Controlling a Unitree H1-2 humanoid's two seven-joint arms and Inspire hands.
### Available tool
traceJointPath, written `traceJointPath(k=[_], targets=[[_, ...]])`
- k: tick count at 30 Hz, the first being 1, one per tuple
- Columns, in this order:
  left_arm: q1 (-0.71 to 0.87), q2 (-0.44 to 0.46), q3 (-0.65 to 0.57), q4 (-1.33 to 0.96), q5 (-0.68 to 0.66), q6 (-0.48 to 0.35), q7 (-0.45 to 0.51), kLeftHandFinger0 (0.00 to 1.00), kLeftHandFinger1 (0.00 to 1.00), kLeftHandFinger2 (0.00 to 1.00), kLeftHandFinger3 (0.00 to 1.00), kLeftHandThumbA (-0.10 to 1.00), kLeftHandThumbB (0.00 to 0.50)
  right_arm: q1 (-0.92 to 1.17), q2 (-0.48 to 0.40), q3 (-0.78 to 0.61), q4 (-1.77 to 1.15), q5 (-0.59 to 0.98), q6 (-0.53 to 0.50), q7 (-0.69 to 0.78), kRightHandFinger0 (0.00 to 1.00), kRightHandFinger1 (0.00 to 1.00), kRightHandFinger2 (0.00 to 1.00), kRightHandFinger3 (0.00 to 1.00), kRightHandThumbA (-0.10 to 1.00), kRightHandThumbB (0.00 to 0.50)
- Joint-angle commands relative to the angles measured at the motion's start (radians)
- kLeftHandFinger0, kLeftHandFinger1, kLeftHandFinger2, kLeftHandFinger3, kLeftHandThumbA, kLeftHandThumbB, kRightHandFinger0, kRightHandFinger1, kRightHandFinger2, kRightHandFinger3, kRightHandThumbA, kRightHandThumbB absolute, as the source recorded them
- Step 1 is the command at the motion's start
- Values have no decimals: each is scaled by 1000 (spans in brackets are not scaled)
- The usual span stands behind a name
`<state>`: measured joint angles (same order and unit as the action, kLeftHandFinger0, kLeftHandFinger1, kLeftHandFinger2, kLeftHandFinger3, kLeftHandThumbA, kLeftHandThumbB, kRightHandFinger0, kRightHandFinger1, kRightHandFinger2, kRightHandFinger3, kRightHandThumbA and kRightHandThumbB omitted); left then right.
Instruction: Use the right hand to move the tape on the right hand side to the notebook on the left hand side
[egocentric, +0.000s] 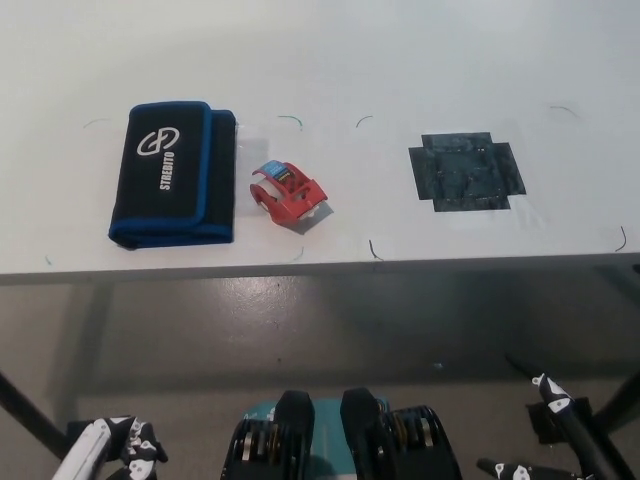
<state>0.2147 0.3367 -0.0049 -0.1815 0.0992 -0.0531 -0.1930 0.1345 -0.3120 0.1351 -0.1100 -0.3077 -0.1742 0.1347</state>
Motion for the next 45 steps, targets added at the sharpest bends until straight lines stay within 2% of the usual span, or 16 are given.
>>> traceJointPath(k=[1, 4, 11, 13, 18, 20, 23, 32, 37, 45], targets=[[9, 16, 1, -12, -5, -28, -10, 303, 237, 254, 417, 228, 4, -6, -2, -6, -26, -4, -7, -3, 1000, 1000, 1000, 1000, 904, 156], [13, 16, -1, -12, 1, -24, -8, 291, 225, 249, 421, 219, 3, -2, -2, -6, -29, -7, -1, -2, 1000, 1000, 1000, 1000, 911, 175], [13, 16, -1, -6, 4, -39, -6, 298, 233, 261, 427, 260, 3, -1, -5, -2, -32, -17, -14, -5, 1000, 1000, 1000, 1000, 900, 173], [14, 17, -2, -10, 8, -37, -6, 301, 236, 263, 419, 271, 4, 0, -3, -3, -33, -13, -9, -3, 1000, 1000, 1000, 1000, 895, 192], [22, 16, -1, -15, 4, -32, -7, 296, 231, 258, 415, 269, 9, 4, -3, -1, -36, -21, -12, -5, 1000, 1000, 1000, 1000, 916, 194], [22, 14, 1, -6, -6, -42, -7, 275, 221, 249, 414, 234, 2, 5, -2, -2, -33, -22, -13, -7, 1000, 1000, 1000, 1000, 935, 212], [22, 14, 2, -10, -7, -36, -8, 276, 219, 248, 414, 236, 1, 3, -4, -1, -42, -20, -2, 1, 1000, 1000, 1000, 1000, 932, 195], [24, 15, 1, -17, 2, -28, -6, 291, 227, 254, 417, 230, 0, 4, -5, 0, -41, -13, -6, 6, 1000, 1000, 1000, 1000, 915, 191], [20, 16, 2, -14, -4, -22, -9, 303, 234, 262, 419, 233, 6, 5, 1, -3, -36, -12, -9, 0, 1000, 1000, 1000, 1000, 907, 206], [22, 15, -2, -7, -3, -31, -10, 289, 232, 261, 422, 227, 0, 9, -4, -3, -32, -11, -19, 1, 1000, 1000, 1000, 1000, 906, 181]])
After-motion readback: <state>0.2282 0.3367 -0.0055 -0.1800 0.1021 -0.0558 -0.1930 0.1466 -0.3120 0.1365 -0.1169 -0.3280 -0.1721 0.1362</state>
